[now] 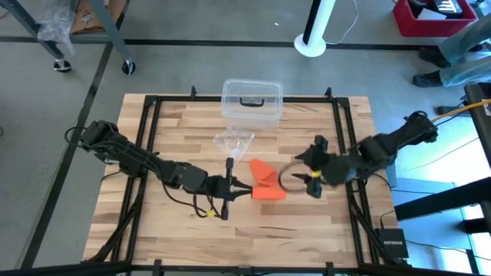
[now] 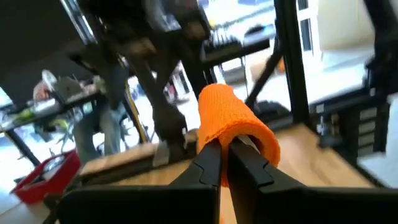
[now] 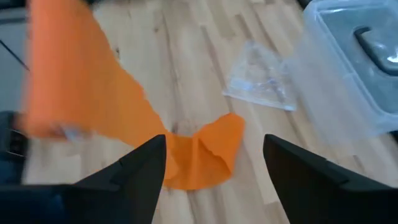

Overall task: Roll bandage
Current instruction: Roll the orange bandage

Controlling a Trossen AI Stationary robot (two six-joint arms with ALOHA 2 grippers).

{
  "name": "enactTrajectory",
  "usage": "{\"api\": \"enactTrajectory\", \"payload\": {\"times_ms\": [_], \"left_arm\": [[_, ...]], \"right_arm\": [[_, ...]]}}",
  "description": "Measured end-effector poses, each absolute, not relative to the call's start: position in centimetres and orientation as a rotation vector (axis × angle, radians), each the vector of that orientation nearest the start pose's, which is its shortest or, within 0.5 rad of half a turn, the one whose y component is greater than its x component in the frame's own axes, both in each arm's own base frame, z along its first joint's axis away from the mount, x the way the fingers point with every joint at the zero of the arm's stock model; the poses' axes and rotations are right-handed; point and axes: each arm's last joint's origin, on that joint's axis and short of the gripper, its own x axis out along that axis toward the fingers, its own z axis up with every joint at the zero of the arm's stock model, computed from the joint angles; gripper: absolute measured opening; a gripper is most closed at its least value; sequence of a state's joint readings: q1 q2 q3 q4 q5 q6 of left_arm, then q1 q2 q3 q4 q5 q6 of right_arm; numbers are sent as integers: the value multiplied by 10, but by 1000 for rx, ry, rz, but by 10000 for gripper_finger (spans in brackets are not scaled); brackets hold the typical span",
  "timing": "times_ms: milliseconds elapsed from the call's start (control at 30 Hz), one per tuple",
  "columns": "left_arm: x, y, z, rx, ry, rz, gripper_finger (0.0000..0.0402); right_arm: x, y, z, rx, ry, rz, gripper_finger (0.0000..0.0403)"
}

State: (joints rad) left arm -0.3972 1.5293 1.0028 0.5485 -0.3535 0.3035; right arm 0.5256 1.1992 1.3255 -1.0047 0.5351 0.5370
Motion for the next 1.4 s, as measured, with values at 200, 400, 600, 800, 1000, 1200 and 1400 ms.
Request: {"api": "enactTrajectory", "payload": {"times_ms": [200,400,600,800,1000,1200,1400], "left_arm": [[308,-119,300,265,-139,-40,3],[305,-114,301,253,-154,-20,4],[306,-111,301,261,-152,-11,4],[306,-112,301,264,-152,-12,4],[306,-112,302,254,-158,-12,6],[304,-116,305,258,-184,-21,5],[303,-120,306,285,-188,-31,8]], "right_arm": [[184,139,321,-71,566,-253,271],[178,160,264,-20,398,-253,271],[191,157,244,77,353,-255,271],[202,153,242,39,365,-239,271],[226,164,222,-91,357,-218,250],[248,159,205,-158,366,-234,178],[258,158,198,-154,366,-210,98]]}}
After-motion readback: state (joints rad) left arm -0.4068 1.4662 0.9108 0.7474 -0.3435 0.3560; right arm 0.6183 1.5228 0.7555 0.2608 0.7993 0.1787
